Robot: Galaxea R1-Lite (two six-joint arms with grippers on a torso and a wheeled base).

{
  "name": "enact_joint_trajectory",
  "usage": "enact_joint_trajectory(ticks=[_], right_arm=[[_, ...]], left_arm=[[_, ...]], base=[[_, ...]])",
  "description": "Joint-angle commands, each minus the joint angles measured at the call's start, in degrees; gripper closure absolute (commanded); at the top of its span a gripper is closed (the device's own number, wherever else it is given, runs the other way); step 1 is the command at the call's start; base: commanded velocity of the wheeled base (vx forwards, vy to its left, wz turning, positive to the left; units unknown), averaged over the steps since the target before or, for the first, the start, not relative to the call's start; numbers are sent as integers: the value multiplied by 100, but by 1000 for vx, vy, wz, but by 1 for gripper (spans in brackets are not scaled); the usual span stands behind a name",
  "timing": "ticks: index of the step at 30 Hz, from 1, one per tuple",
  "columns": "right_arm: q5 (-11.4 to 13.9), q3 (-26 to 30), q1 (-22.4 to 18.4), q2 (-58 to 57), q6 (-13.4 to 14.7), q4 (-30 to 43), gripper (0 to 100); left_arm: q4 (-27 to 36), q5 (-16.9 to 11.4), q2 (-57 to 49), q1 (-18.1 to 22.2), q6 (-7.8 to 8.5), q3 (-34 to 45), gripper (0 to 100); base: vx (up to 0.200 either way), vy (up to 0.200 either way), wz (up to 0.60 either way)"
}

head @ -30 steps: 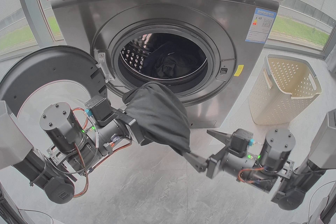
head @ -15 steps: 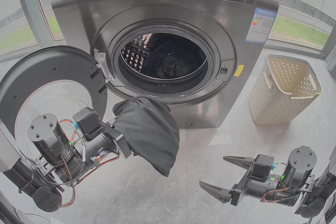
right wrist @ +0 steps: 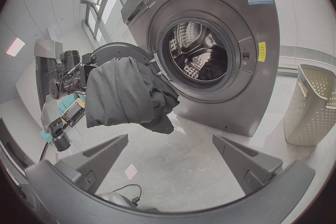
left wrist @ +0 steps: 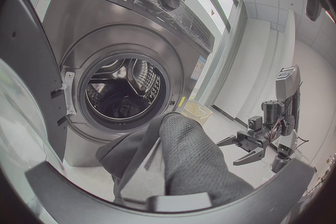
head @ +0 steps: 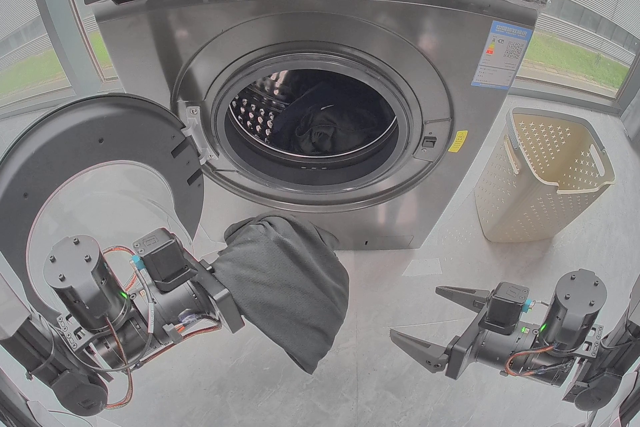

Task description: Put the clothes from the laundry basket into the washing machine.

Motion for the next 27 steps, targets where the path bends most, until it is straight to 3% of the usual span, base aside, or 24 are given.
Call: enact_joint_trajectory(ticks=[1,18,20,25,27], right_arm=[[-2,13,1,19,10,3,0],[-2,66,89,19,19,38,0],[6,66,124,19,19,47,0],[-2,101,352,19,28,47,0],[-2,119,414,19,28,38,0]], left_arm=[[-32,6,68,-20,-2,16,100],[-32,14,120,-196,-2,86,100],[-32,14,138,-266,-2,165,100],[-23,6,199,-477,262,315,100],[-23,14,287,-574,262,236,100]], base=[[200,0,0],[200,0,0],[0,0,0],[0,0,0],[0,0,0]])
